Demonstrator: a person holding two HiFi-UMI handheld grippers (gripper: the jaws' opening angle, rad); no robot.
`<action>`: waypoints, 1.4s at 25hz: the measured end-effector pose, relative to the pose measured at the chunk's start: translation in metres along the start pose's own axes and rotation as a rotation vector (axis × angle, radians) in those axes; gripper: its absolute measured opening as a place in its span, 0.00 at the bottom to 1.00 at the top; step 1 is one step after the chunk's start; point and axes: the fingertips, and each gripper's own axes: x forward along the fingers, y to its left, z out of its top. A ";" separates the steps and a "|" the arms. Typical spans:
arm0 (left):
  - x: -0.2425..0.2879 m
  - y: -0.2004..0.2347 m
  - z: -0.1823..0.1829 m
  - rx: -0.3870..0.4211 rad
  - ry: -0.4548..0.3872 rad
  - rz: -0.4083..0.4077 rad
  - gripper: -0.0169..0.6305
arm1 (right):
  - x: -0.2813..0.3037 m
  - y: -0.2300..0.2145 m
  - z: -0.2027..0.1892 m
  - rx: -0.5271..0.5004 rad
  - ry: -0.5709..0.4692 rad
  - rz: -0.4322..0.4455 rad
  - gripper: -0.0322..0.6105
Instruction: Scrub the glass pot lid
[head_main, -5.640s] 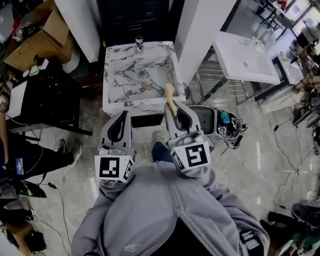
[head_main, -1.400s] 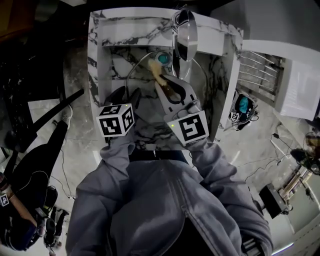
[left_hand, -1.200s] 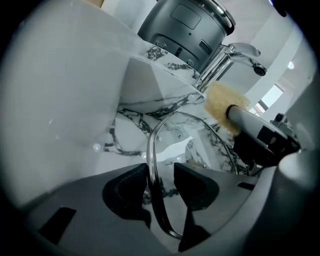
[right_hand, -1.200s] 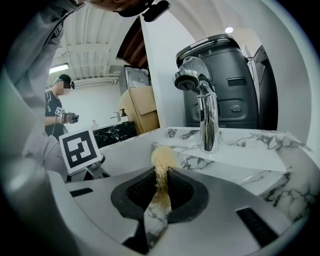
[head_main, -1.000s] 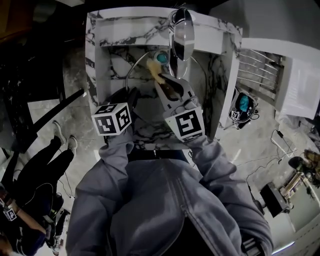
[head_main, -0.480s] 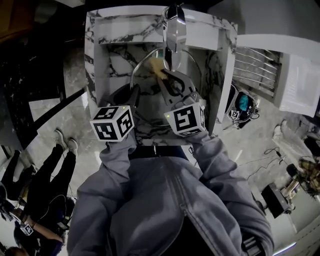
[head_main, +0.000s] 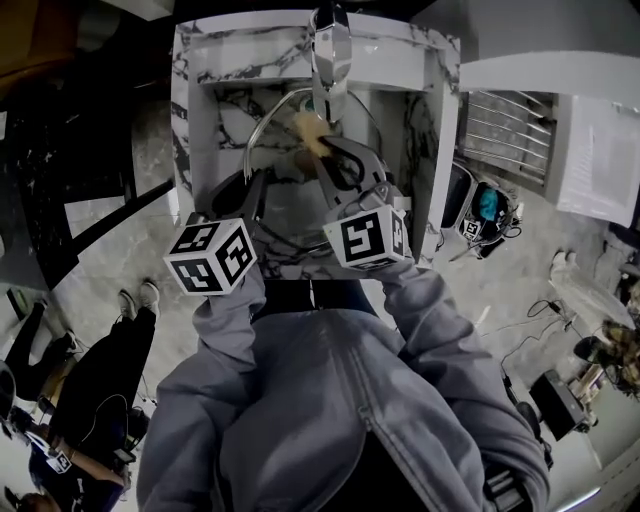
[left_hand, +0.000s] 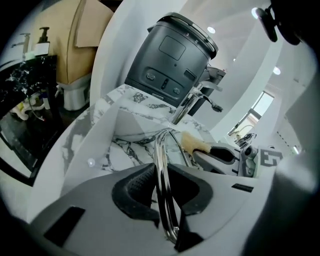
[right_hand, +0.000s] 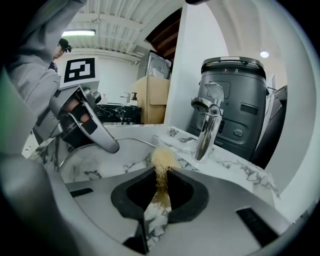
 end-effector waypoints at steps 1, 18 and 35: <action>-0.005 -0.001 0.002 0.004 -0.011 0.003 0.14 | -0.002 0.002 0.003 -0.017 -0.005 0.001 0.14; -0.035 -0.019 0.013 0.087 -0.089 0.038 0.14 | 0.024 0.040 0.016 -0.198 -0.003 0.072 0.14; -0.043 0.000 0.006 0.021 -0.106 0.071 0.14 | -0.042 0.159 -0.034 -0.183 0.199 0.714 0.14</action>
